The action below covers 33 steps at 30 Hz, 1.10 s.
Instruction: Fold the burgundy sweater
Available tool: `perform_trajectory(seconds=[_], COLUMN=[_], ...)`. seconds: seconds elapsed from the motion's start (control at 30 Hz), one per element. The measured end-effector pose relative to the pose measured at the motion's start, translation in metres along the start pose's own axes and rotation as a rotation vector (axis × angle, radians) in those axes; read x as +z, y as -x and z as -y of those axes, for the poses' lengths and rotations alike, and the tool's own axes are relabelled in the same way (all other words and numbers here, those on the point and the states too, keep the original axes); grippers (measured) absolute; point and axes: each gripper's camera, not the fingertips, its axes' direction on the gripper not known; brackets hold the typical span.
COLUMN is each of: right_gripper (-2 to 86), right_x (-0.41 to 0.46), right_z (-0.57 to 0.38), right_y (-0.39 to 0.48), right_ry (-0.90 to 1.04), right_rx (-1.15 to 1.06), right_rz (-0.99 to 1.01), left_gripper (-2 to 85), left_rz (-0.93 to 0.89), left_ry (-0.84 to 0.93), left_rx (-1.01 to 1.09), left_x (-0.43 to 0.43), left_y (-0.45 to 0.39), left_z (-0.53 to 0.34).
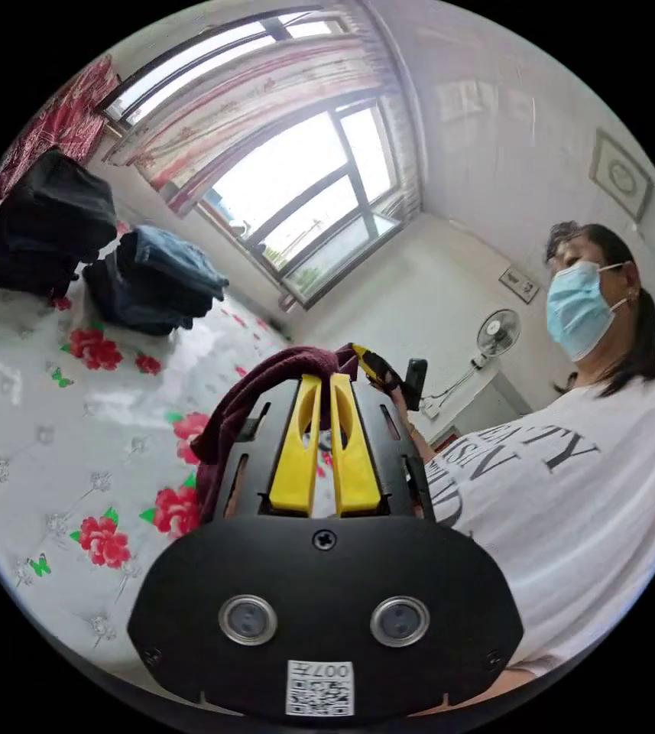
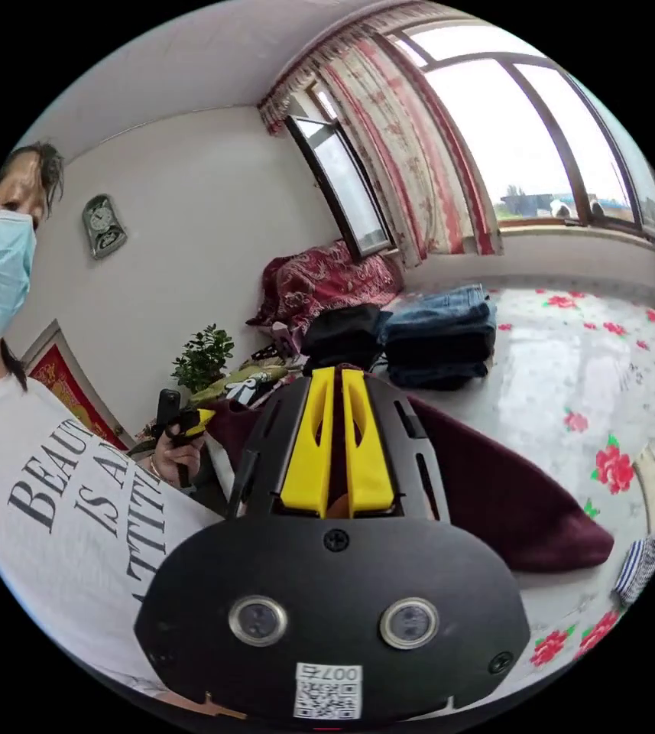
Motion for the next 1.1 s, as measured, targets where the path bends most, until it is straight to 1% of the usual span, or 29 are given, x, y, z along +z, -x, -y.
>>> perform_trajectory(seconds=[0.03, 0.07, 0.1, 0.13, 0.17, 0.2, 0.23, 0.27, 0.3, 0.37, 0.43, 0.5, 0.53, 0.6, 0.67, 0.77, 0.9, 0.97, 1.0, 1.03, 1.07, 1.1], right_gripper=[0.3, 0.6, 1.1, 1.4, 2.0, 2.8, 3.1, 3.9, 4.2, 4.7, 5.2, 5.9, 6.1, 6.9, 7.6, 9.0, 10.9, 11.4, 11.4, 11.3, 10.8, 10.0], right_x=[-0.001, 0.003, 0.016, 0.026, 0.049, 0.077, 0.089, 0.109, 0.119, 0.117, 0.111, 0.090, 0.081, 0.039, 0.013, 0.000, 0.024, 0.042, 0.058, 0.067, 0.088, 0.109], right_z=[0.013, 0.038, 0.060, 0.069, 0.080, 0.083, 0.082, 0.072, 0.056, 0.018, -0.031, -0.103, -0.119, -0.169, -0.188, -0.189, -0.165, -0.157, -0.155, -0.156, -0.160, -0.168], right_y=[0.005, 0.012, 0.014, 0.013, 0.007, -0.002, -0.007, -0.019, -0.030, -0.052, -0.080, -0.125, -0.135, -0.166, -0.180, -0.196, -0.218, -0.233, -0.244, -0.250, -0.260, -0.268], right_ry=[-0.023, -0.046, -0.041, -0.029, 0.008, 0.063, 0.085, 0.143, 0.180, 0.179, 0.237, 0.383, 0.402, 0.405, 0.372, 0.333, 0.295, 0.302, 0.335, 0.363, 0.438, 0.523], right_rx=[-0.041, -0.107, -0.148, -0.152, -0.131, -0.096, -0.059, -0.007, 0.041, 0.127, 0.242, 0.447, 0.504, 0.711, 0.795, 0.805, 0.725, 0.719, 0.728, 0.734, 0.751, 0.782], right_rz=[0.010, 0.026, 0.032, 0.031, 0.048, 0.069, 0.053, 0.013, -0.011, -0.035, -0.117, -0.271, -0.301, -0.378, -0.429, -0.518, -0.568, -0.566, -0.556, -0.547, -0.514, -0.467], left_gripper=[-0.7, -0.5, -0.4, -0.1, 0.5, 1.0, 1.9, 2.9, 3.8, 6.0, 6.3, 6.4, 6.4, 6.9, 8.3, 10.2, 11.9, 12.8, 13.0, 13.2, 13.1, 12.9], left_rz=[-0.006, 0.069, 0.132, 0.286, 0.476, 0.579, 0.754, 0.870, 0.911, 1.024, 1.087, 1.152, 1.159, 1.140, 1.127, 1.125, 1.125, 1.129, 1.136, 1.166, 1.215, 1.243], left_ry=[-0.084, -0.165, -0.208, -0.279, -0.307, -0.303, -0.269, -0.219, -0.184, -0.074, 0.003, 0.084, 0.133, 0.197, 0.255, 0.286, 0.326, 0.377, 0.400, 0.471, 0.581, 0.646], left_rx=[0.059, 0.103, 0.110, 0.107, 0.079, 0.046, -0.030, -0.088, -0.113, -0.179, -0.217, -0.276, -0.319, -0.382, -0.426, -0.399, -0.307, -0.242, -0.233, -0.224, -0.243, -0.267], left_x=[-0.012, -0.023, -0.028, -0.035, -0.036, -0.035, -0.031, -0.027, -0.024, -0.019, -0.017, -0.015, -0.014, -0.009, 0.005, 0.033, 0.076, 0.108, 0.116, 0.133, 0.151, 0.159], left_y=[-0.015, -0.028, -0.032, -0.036, -0.032, -0.028, -0.016, -0.004, 0.001, 0.019, 0.028, 0.038, 0.046, 0.060, 0.080, 0.105, 0.138, 0.164, 0.173, 0.193, 0.218, 0.232], left_z=[0.012, 0.020, 0.023, 0.028, 0.030, 0.032, 0.033, 0.033, 0.031, 0.016, -0.001, -0.016, -0.024, -0.029, -0.024, 0.003, 0.050, 0.079, 0.084, 0.090, 0.090, 0.087])
